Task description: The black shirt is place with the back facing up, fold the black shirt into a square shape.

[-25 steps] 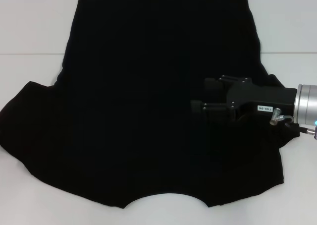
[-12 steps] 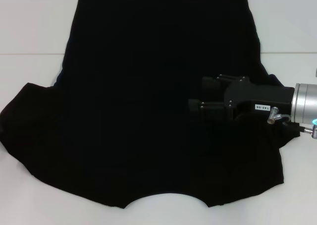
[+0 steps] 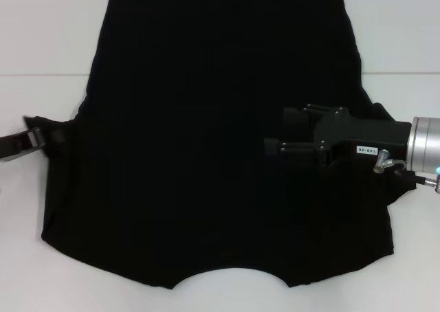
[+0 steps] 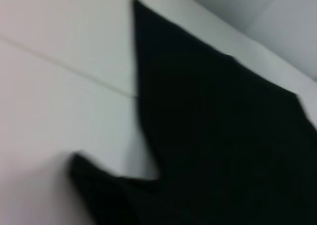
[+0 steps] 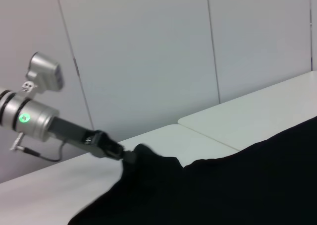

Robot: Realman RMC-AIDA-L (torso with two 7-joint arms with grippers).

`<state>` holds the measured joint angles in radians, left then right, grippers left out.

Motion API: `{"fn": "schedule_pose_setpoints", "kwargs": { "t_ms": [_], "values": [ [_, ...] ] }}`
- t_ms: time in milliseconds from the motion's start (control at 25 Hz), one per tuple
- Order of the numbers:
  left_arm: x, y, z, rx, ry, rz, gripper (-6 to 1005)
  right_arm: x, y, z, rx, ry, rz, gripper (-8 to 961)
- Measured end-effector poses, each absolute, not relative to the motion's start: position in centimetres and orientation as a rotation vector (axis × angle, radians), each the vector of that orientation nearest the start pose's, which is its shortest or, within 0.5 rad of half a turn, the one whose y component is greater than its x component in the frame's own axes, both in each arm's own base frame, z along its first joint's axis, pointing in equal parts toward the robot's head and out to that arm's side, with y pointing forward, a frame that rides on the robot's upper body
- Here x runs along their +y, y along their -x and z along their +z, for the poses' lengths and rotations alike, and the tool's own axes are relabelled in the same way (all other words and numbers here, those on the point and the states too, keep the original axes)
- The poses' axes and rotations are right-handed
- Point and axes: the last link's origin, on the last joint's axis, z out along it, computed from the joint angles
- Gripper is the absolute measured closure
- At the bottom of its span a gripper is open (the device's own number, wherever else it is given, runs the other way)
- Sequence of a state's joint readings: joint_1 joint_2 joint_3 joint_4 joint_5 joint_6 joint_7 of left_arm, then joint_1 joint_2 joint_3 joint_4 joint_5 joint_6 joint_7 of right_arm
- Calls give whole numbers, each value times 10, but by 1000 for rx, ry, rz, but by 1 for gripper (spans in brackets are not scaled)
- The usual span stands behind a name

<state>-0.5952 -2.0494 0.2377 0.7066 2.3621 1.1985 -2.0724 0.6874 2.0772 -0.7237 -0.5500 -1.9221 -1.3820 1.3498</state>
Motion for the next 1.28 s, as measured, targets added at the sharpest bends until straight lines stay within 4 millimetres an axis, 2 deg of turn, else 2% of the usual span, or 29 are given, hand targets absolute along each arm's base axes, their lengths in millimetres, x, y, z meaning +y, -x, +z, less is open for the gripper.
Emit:
{"fn": "schedule_pose_setpoints", "kwargs": {
  "t_ms": [200, 360, 440, 680, 880, 1160, 1280],
  "values": [
    [383, 316, 43, -1471, 2057, -577, 996, 379, -221, -16, 535, 2668, 723, 76],
    [382, 306, 29, -1425, 2145, -541, 997, 379, -222, -16, 539, 2664, 723, 79],
    [379, 298, 14, -1379, 2231, -503, 997, 379, -222, -16, 541, 2662, 725, 80],
    [373, 280, 5, -1332, 2330, -613, 996, 380, -222, -15, 539, 2657, 727, 84],
    [375, 273, -3, -1366, 2312, -690, 997, 380, -222, -14, 537, 2654, 731, 88],
    [380, 267, -11, -1370, 2285, -727, 955, 385, -226, -8, 572, 2621, 715, 93],
    [378, 260, -9, -1355, 2325, -779, 879, 392, -233, 2, 650, 2574, 693, 95]
  ]
}}
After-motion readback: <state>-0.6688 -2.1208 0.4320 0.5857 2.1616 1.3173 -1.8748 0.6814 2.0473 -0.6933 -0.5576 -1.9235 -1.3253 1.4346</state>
